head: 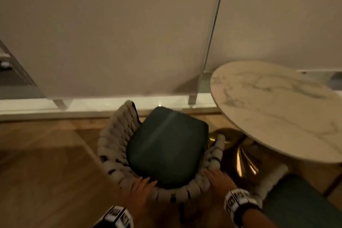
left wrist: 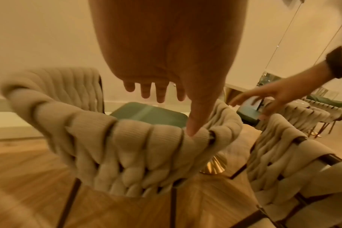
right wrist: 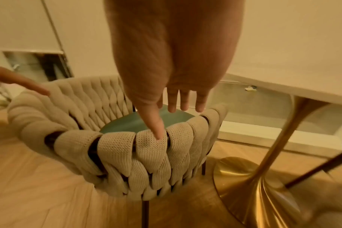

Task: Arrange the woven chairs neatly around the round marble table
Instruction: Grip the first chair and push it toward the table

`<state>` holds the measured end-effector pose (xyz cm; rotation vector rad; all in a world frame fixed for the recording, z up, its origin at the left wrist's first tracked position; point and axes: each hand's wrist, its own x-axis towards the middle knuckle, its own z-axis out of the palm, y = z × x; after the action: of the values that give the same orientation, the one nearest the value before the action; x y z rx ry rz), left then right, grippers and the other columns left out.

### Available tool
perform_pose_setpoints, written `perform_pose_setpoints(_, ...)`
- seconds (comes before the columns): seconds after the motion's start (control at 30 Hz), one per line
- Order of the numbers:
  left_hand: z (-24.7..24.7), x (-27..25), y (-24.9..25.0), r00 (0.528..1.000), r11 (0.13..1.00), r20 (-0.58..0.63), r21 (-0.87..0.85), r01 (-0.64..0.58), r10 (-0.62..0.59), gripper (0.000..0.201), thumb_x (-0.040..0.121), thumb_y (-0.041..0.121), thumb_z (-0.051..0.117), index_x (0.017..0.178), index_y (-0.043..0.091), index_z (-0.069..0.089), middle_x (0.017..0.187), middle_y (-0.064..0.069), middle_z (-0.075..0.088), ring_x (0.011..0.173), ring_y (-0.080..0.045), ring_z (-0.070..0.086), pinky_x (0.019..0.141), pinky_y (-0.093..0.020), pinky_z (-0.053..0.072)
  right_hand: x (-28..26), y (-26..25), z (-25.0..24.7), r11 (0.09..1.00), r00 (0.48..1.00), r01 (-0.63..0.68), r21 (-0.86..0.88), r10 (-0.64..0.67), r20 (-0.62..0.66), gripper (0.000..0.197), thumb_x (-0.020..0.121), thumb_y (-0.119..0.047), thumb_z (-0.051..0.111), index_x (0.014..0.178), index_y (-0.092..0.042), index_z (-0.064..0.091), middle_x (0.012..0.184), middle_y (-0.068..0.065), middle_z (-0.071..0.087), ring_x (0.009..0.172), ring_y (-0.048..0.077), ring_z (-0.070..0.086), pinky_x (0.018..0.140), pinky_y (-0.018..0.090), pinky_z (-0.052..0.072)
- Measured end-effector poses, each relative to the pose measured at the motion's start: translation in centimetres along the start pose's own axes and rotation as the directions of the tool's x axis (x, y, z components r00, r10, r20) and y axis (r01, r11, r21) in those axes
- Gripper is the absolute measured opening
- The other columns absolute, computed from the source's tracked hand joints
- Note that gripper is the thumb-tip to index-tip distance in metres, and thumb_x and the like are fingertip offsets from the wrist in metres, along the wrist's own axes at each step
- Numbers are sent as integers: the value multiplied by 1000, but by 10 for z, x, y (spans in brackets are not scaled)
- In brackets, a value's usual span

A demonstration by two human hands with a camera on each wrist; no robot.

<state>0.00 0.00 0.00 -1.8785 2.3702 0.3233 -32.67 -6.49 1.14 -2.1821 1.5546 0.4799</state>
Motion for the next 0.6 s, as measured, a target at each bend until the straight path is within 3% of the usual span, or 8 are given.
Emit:
perform_pose_setpoints(0.03,14,24,28,996,996,-46,-43,-79,77,77,70,34,39,143,36,13,133,3,53,117,-20,56,100,-32,39,18,5,-3,999,1000,11,-41,-11,-9,55,94,-32,40,144,-20,22,153,5,22,140,23,19,111,42,24)
perform_pose_setpoints(0.07,22,33,43,992,994,77,-45,-96,99,73,80,31,44,146,32,10,147,0,37,133,-24,38,109,-37,29,25,7,1,993,999,36,-115,-40,-32,53,95,-23,43,144,-19,22,153,7,22,140,25,19,112,43,23)
perform_pose_setpoints(0.1,33,40,59,962,995,258,-56,-79,91,75,85,33,49,147,30,8,155,-2,20,141,-27,19,114,-43,17,37,11,4,979,998,55,-194,-59,-17,52,96,-19,43,143,-19,22,153,8,24,139,26,20,112,45,23)
perform_pose_setpoints(0.13,36,41,70,944,998,327,-43,-40,52,80,83,37,56,147,27,9,156,-4,14,143,-29,10,115,-48,11,46,14,6,969,996,81,-232,-85,-8,52,95,-18,44,143,-19,22,152,9,25,139,28,21,112,46,23)
perform_pose_setpoints(0.27,69,38,87,942,996,333,-57,70,-47,111,30,57,80,126,24,35,126,-9,57,122,-40,48,93,-60,40,68,28,23,888,990,128,-441,-92,103,55,92,-23,50,142,-19,26,152,9,26,138,31,21,110,51,20)
perform_pose_setpoints(0.33,85,42,82,963,998,270,-48,41,-26,110,23,62,76,120,27,39,121,-4,53,113,-38,56,101,-59,28,76,31,22,859,992,126,-496,-92,92,58,86,-30,57,138,-22,32,149,7,30,136,31,22,110,52,18)
perform_pose_setpoints(0.47,90,47,68,965,997,253,-40,-64,72,101,23,67,70,113,28,47,115,1,43,110,-27,41,111,-45,-7,84,33,26,845,990,143,-515,-117,82,60,70,-48,66,122,-24,49,134,6,48,126,30,36,108,51,19)
perform_pose_setpoints(0.6,87,48,55,950,989,277,-20,-146,146,98,23,59,68,114,30,46,116,4,42,110,-24,40,112,-42,-12,85,29,22,880,990,138,-454,-132,45,53,69,-46,68,115,-25,54,123,5,53,115,27,44,102,47,25)
